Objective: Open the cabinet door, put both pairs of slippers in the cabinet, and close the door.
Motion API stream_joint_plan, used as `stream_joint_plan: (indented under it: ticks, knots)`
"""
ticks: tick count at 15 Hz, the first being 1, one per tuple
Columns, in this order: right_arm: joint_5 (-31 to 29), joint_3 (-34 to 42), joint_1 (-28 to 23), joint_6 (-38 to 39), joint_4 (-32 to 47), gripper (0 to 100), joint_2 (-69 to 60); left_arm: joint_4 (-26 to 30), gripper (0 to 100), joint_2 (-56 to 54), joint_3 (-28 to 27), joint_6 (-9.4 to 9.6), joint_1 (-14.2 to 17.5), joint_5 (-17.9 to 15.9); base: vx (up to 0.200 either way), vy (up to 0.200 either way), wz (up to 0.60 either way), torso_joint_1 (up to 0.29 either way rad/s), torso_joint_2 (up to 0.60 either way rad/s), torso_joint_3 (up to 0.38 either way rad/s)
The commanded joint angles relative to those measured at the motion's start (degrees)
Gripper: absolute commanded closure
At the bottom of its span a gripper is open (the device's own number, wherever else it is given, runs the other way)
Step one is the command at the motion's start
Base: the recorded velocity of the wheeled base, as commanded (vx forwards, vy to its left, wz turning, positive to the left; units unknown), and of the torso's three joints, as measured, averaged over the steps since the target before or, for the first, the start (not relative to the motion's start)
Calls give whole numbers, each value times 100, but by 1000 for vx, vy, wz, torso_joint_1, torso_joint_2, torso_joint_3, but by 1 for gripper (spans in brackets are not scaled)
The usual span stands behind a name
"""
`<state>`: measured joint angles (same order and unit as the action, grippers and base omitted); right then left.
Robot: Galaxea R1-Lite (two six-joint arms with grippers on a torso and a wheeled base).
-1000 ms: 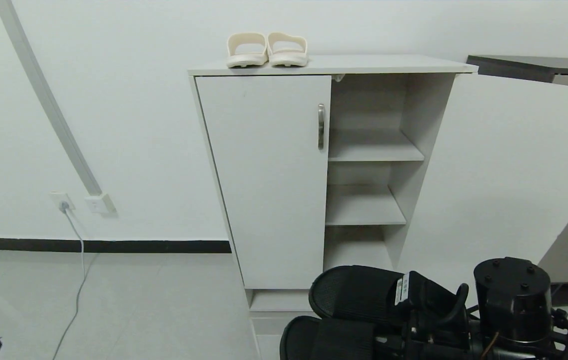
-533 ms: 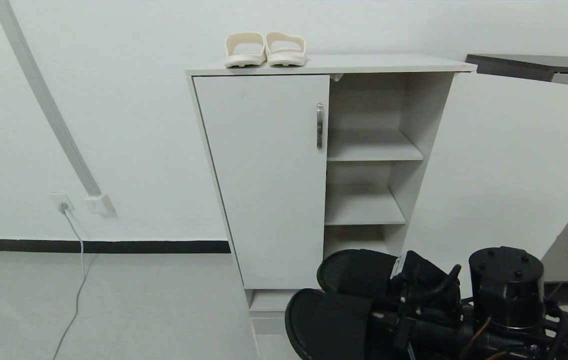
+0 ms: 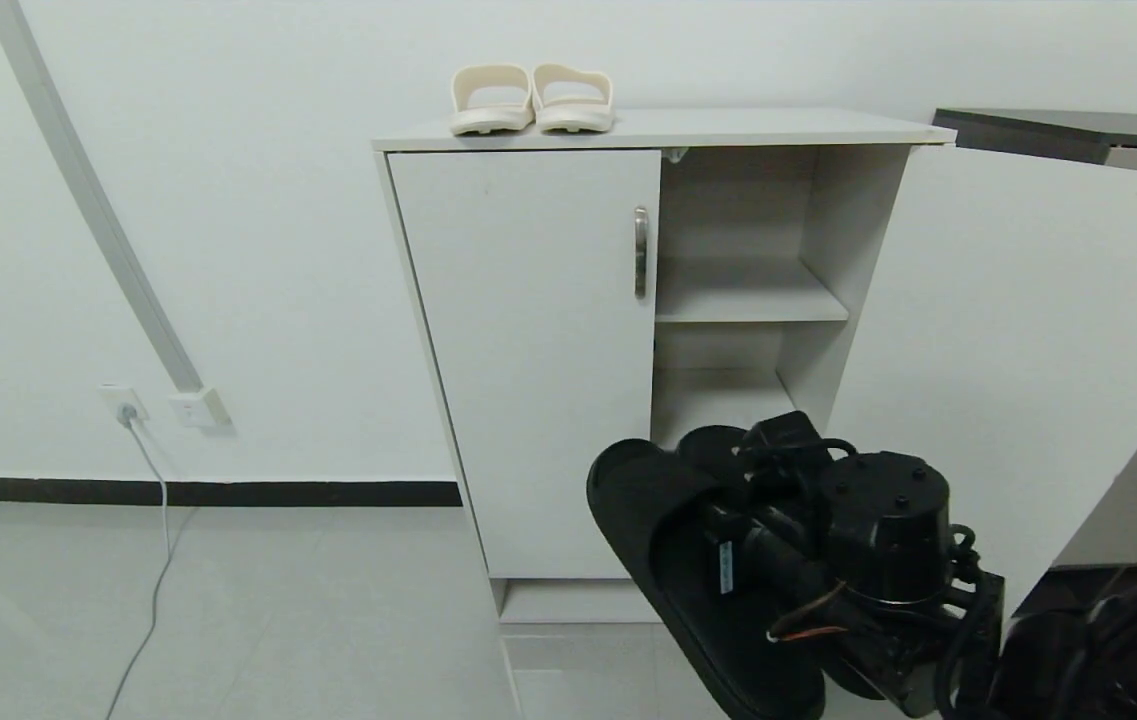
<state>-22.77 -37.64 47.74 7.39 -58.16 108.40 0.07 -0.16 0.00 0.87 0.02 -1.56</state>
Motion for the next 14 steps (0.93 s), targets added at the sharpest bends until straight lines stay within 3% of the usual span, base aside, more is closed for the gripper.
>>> stream_joint_plan:
  ticks: [1,3,6,7,14]
  knots:
    - [-491,-542,174,79,24,100,568,1,100,16,0,1,-2,-11,0,0,0,0,0,0]
    - [-1414,-1043,236,105,174,100,1034,1,100,16,0,1,6,-2,0,0,0,0,0,0]
    - [-2293,-1377,245,149,174,100,1403,1,100,16,0,1,-2,-2,0,0,0,0,0,0]
    - [-2346,-1386,236,149,156,100,1403,1,100,16,0,1,6,-2,0,0,0,0,0,0]
    - [-2522,-1456,78,158,156,100,1438,1,100,16,0,1,-2,-2,0,-200,0,4,2,2]
